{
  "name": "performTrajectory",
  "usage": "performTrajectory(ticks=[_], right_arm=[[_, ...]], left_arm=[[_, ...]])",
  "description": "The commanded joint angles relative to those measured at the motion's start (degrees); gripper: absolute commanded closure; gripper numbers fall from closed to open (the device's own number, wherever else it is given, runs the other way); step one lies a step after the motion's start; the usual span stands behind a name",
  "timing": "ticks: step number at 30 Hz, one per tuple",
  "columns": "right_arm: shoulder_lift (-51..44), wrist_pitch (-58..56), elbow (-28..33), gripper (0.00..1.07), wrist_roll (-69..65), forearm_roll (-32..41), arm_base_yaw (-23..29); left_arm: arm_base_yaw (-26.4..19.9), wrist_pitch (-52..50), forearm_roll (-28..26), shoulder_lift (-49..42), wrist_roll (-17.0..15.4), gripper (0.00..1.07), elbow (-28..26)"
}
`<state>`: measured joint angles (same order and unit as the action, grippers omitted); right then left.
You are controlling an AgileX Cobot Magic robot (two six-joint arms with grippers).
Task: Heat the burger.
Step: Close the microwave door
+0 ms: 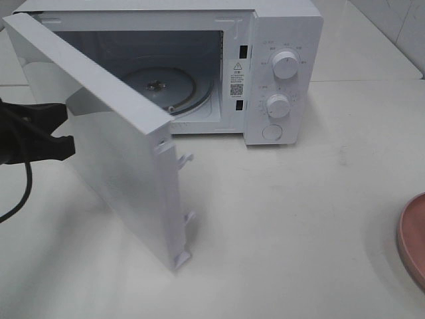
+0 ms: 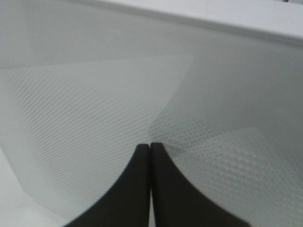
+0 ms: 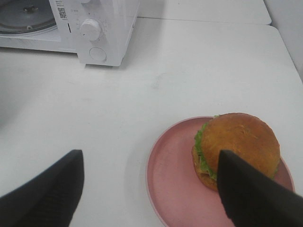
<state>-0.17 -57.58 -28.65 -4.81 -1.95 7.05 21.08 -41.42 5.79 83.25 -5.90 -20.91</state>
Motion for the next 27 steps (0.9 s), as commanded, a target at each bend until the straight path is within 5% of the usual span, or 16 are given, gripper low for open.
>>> performTrajectory(ticks=[1, 13, 27], right_arm=[[-1.8, 0.4, 0.1, 0.32, 0.4, 0.1, -0.3], [-1.8, 0.4, 0.1, 0.32, 0.4, 0.1, -0.3], [-1.8, 0.4, 0.1, 0.32, 0.4, 0.1, -0.3]], left_arm=[[3.6, -1.7, -2.5, 2.8, 0.8, 1.07, -3.4], [11.2, -1.7, -10.5, 11.0, 2.8, 1.07, -12.6], [15.2, 2.0, -12.8, 18.9, 2.8, 1.07, -25.1]])
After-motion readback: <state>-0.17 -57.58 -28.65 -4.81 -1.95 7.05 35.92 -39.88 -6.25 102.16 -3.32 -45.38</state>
